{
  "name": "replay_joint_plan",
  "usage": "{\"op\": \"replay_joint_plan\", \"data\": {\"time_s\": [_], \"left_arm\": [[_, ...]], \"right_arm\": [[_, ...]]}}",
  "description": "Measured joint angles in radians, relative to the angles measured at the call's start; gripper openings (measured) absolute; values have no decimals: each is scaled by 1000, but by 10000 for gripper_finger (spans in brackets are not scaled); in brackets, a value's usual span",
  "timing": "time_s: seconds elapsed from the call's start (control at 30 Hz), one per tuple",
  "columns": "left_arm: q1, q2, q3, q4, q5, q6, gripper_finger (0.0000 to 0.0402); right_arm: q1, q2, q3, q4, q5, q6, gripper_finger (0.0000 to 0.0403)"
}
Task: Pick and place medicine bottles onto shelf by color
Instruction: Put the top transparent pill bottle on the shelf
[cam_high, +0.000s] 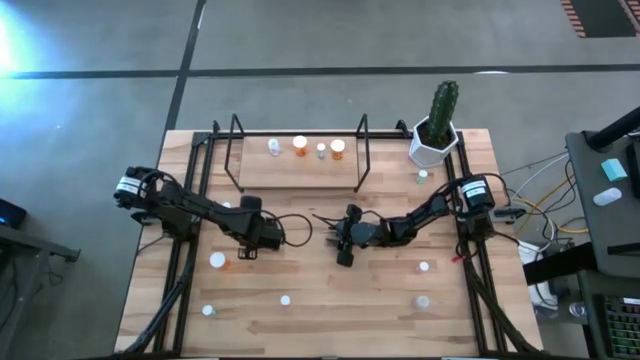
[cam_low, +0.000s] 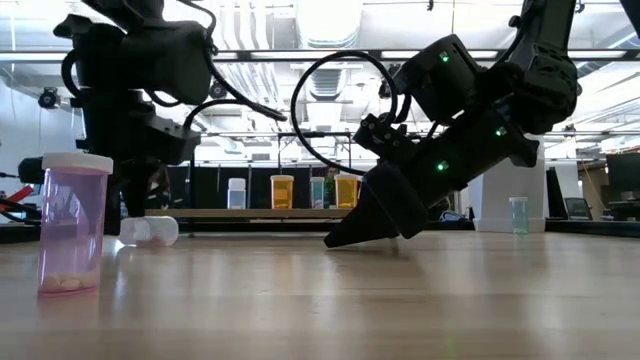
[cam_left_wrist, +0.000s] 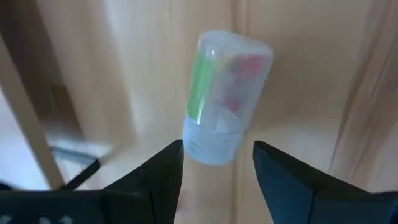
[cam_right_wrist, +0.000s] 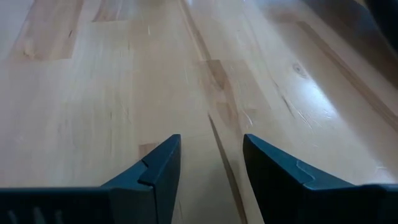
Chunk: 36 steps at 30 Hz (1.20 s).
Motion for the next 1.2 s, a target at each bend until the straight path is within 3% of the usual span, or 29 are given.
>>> {"op": "replay_joint_plan", "data": {"time_s": [0.33, 0.57, 0.73, 0.87, 1.2], "left_arm": [[26, -4, -71, 153, 1, 118, 176], [28, -14, -60, 168, 5, 171, 122], [28, -53, -30, 232, 17, 215, 120], [29, -65, -3, 331, 110, 251, 120], [27, -56, 27, 487, 225, 327, 120]], "right_arm": [[0, 0, 0, 0, 0, 0, 162], [0, 1, 0, 1, -23, 3, 161], [0, 1, 17, 7, -31, 45, 168], [4, 1, 66, -2, -72, 44, 193], [42, 1, 197, -66, -79, -19, 311]]}}
